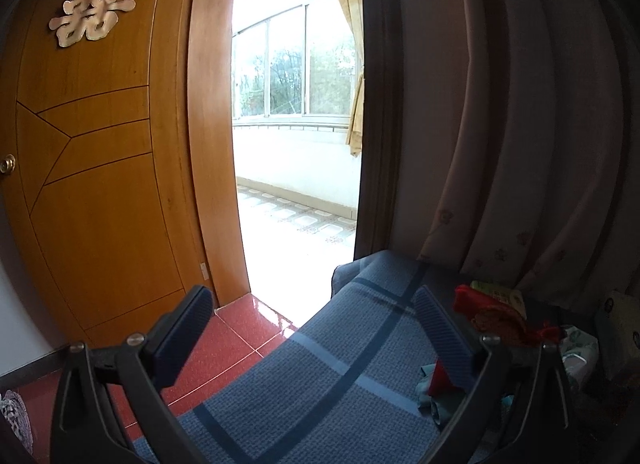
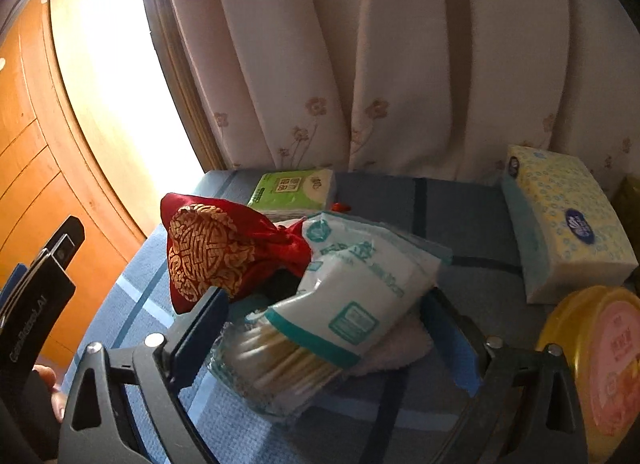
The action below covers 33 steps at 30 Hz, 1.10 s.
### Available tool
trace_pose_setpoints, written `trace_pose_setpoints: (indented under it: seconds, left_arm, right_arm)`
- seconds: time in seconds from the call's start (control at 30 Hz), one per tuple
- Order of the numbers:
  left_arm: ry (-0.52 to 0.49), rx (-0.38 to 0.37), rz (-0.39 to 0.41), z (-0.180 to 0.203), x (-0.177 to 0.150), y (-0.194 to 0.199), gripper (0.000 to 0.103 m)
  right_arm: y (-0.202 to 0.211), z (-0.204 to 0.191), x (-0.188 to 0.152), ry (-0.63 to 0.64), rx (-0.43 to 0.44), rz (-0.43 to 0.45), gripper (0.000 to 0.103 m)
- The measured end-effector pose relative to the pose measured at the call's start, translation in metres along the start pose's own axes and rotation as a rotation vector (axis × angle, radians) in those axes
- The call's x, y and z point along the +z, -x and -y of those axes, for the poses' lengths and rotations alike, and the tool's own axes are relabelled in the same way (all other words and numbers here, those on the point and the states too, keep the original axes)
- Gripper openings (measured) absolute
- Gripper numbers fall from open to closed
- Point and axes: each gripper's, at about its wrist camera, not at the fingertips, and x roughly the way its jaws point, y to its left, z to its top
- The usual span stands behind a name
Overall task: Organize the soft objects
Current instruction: 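Grasp the white cotton-swab bag with the right tool, then grasp the red embroidered pouch with the left tool while the right tool holds the swab bag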
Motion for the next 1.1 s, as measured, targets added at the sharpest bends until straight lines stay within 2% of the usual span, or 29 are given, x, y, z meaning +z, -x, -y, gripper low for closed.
trace_pose_setpoints:
  seconds: [0.07,0.17,0.27,0.37,0.47,0.6,0.67,0.8,0.87,1.0,1.1]
  left_arm:
    - [-0.002,-0.001,0.005,0.000,0.000,0.000,0.102]
    - [-0.008,0.001,0.014,0.001,0.000,0.003,0.102]
    - [-0.020,-0.004,0.017,0.003,-0.001,0.003,0.102]
    - [-0.024,-0.013,0.012,0.003,-0.001,0.003,0.102]
    - [-0.031,-0.030,-0.001,0.004,0.000,0.001,0.102]
    - [-0.072,-0.115,-0.025,0.010,0.000,-0.001,0.103]
    - [-0.102,-0.194,-0.044,0.015,-0.001,-0.003,0.103]
    - [-0.114,-0.331,-0.072,0.023,-0.001,-0.006,0.103]
    - [-0.111,-0.395,-0.114,0.032,0.001,-0.013,0.103]
    - [-0.167,-0.442,-0.226,0.063,-0.001,-0.032,0.103]
    - [-0.228,-0.419,-0.291,0.085,-0.007,-0.046,0.102]
  right_arm:
    - [0.004,-0.001,-0.001,0.006,0.020,0.015,0.062]
    - [0.014,-0.002,-0.002,0.029,0.040,0.063,0.054]
    - [0.037,-0.003,-0.008,0.068,0.092,0.166,0.053]
    - [0.057,-0.003,-0.015,0.117,0.108,0.255,0.052]
    - [0.076,0.007,-0.017,0.116,0.139,0.329,0.052]
    - [0.103,0.021,-0.019,0.127,0.049,0.467,0.052]
    - [0.114,0.027,-0.021,0.153,0.003,0.517,0.052]
    - [0.126,0.037,-0.026,0.207,-0.074,0.572,0.052]
    - [0.131,0.043,-0.027,0.212,-0.089,0.585,0.052]
    - [0.126,0.046,-0.024,0.208,-0.094,0.576,0.053]
    - [0.117,0.045,-0.019,0.197,-0.081,0.554,0.053]
